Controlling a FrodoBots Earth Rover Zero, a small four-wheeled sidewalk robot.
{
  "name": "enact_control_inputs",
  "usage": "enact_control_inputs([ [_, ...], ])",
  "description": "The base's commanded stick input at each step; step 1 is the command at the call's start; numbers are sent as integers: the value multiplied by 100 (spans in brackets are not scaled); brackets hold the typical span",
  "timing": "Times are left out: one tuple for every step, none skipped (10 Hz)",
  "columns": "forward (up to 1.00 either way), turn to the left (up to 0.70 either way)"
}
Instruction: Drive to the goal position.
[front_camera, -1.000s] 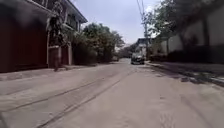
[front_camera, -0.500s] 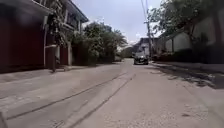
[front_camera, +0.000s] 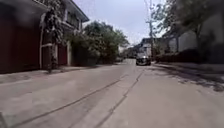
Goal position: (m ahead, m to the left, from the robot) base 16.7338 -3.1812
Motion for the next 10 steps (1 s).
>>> enact_control_inputs([
  [100, 0],
  [100, 0],
  [100, 0],
  [100, 0],
  [100, -1],
  [100, -8],
  [100, -37],
  [100, -40],
  [100, -39],
  [100, -33],
])
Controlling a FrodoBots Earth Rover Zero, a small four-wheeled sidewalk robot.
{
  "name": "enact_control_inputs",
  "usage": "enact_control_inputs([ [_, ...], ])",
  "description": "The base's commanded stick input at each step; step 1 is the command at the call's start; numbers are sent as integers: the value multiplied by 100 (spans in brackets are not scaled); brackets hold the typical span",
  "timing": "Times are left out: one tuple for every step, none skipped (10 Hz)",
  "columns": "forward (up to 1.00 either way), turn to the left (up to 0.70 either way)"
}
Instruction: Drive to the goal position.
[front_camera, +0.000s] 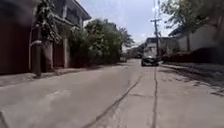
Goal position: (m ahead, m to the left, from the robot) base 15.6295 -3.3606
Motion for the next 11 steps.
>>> enact_control_inputs([
  [100, -21],
  [100, -8],
  [100, 0],
  [100, 0],
  [100, 0],
  [100, 0],
  [100, 0],
  [100, 0],
  [100, 0],
  [100, 0],
  [100, 0],
])
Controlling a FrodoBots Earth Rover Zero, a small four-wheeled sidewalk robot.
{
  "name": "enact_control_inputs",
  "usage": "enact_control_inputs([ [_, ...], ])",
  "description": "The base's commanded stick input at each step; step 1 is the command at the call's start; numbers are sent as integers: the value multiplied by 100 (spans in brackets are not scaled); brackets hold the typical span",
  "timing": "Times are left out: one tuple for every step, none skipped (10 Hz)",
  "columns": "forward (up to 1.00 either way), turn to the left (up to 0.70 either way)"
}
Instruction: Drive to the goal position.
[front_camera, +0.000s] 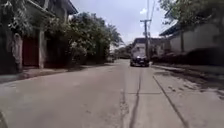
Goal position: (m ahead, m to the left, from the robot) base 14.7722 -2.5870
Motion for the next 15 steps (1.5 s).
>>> enact_control_inputs([
  [100, 0],
  [100, -11],
  [100, -24],
  [100, -30],
  [100, -20],
  [100, 0],
  [100, 0],
  [100, 0],
  [100, 0],
  [100, 0],
  [100, 0],
  [100, -24],
  [100, -38],
  [100, -21],
  [100, 0],
])
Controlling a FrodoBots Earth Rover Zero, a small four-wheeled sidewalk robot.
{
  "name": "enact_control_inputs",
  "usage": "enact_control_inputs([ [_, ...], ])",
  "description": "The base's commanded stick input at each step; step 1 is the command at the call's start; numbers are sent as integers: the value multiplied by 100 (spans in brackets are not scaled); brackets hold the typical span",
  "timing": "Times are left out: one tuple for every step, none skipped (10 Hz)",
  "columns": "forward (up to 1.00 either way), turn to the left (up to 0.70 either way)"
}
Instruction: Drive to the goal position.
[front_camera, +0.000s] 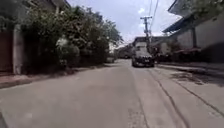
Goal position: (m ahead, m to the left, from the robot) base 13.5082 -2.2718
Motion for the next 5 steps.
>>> enact_control_inputs([
  [100, 0],
  [100, 0],
  [100, 0],
  [100, 0],
  [100, 0],
])
